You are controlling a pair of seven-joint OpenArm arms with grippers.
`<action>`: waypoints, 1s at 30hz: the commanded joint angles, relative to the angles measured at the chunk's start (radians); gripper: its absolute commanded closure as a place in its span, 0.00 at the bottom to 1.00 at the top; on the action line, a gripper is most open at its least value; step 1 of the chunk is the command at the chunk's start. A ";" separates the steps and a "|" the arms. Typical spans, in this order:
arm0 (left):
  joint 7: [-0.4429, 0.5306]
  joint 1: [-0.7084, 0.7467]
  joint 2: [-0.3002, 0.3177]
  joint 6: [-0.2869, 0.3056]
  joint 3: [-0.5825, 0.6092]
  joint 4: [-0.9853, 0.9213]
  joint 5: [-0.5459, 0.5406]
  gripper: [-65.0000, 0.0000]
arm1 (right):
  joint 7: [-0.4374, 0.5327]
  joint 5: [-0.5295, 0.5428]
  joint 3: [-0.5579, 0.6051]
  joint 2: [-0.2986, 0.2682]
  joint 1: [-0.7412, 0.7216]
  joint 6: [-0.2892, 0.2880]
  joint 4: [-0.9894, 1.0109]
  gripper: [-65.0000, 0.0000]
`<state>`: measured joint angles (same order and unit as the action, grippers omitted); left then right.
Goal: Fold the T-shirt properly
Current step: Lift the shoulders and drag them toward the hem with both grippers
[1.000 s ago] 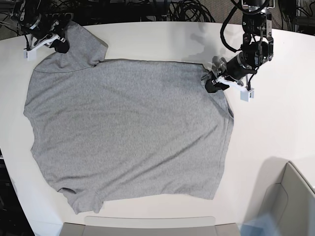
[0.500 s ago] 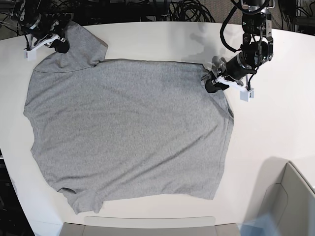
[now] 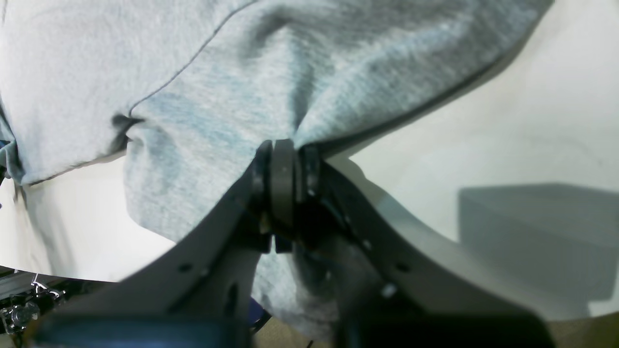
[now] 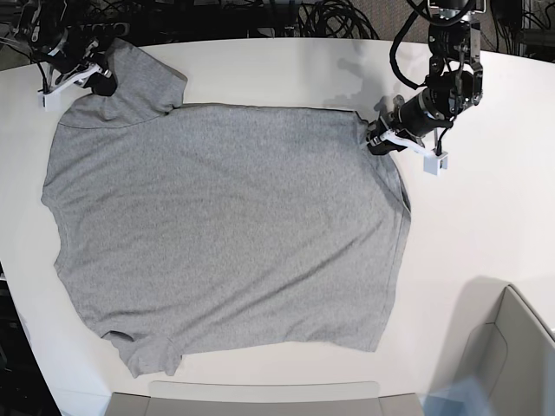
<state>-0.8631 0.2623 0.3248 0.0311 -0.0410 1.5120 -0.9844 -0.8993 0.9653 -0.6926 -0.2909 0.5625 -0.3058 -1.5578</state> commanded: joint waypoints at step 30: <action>-0.160 0.168 0.004 -0.027 -0.317 0.299 0.048 1.00 | 0.007 -0.004 -0.137 -0.023 0.020 0.003 -0.425 1.00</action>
<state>-1.0340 0.4335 0.3176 0.0036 -0.3515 1.7973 -0.9371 -0.9249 0.9550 -0.8181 -0.2958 0.5793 -0.3065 -1.9682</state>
